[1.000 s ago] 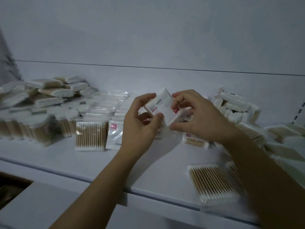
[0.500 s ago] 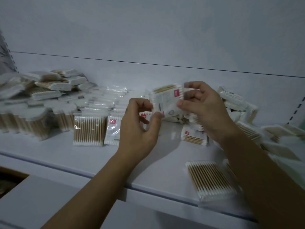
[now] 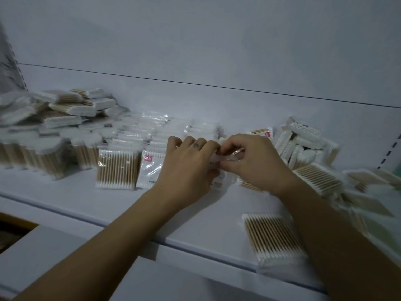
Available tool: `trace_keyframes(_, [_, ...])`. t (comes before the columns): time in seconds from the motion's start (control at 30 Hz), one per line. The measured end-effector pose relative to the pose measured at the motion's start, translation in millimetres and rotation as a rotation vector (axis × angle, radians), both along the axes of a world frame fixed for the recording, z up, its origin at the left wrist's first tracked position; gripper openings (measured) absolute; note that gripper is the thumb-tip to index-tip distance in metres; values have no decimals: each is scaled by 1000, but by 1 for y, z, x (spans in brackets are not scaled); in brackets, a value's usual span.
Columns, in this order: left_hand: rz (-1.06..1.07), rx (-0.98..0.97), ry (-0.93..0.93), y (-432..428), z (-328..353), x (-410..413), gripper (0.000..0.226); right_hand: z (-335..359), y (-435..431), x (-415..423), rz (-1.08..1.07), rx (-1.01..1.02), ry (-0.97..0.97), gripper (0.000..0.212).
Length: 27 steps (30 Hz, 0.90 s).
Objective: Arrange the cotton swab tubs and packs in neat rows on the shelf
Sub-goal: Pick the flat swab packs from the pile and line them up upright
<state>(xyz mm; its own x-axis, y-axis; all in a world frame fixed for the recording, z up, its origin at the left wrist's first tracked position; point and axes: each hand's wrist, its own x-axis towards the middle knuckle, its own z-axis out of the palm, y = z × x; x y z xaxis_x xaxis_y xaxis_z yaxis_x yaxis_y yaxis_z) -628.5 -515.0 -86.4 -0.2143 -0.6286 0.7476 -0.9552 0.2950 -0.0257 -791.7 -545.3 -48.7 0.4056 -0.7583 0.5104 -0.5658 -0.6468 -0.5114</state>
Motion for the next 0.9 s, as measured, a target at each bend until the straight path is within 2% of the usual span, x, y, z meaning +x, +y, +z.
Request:
trace_keyframes(0.1, [32,8,-43,-6,4,9,36,6,-3,-6,-19,-49,53,18])
trace_keyframes(0.2, [105,23,-145,-11,12,14,38,14,-6,-19,-135,-126,83,17])
trace_keyframes(0.3, [148,74,-242,-16,16,18,38,18,-9,-29,-191,-127,231,19])
trace_keyframes(0.37, [170,85,-264,-18,18,19,38,17,-9,-31,-192,-101,414,27])
trace_keyframes(0.47, [210,114,-263,-20,20,18,41,14,-9,-30,-192,-49,659,53])
trace_keyframes(0.57, [223,123,-245,-20,20,12,47,9,-9,-31,-195,2,802,70])
trace_keyframes(0.67, [199,136,-237,-17,17,8,50,7,-7,-30,-241,29,941,78])
trace_keyframes(0.77, [205,68,-230,-13,13,3,64,4,-5,-28,-282,27,953,71])
trace_keyframes(0.9, [140,-50,-221,-10,12,-10,65,3,-9,-26,-334,-141,894,36])
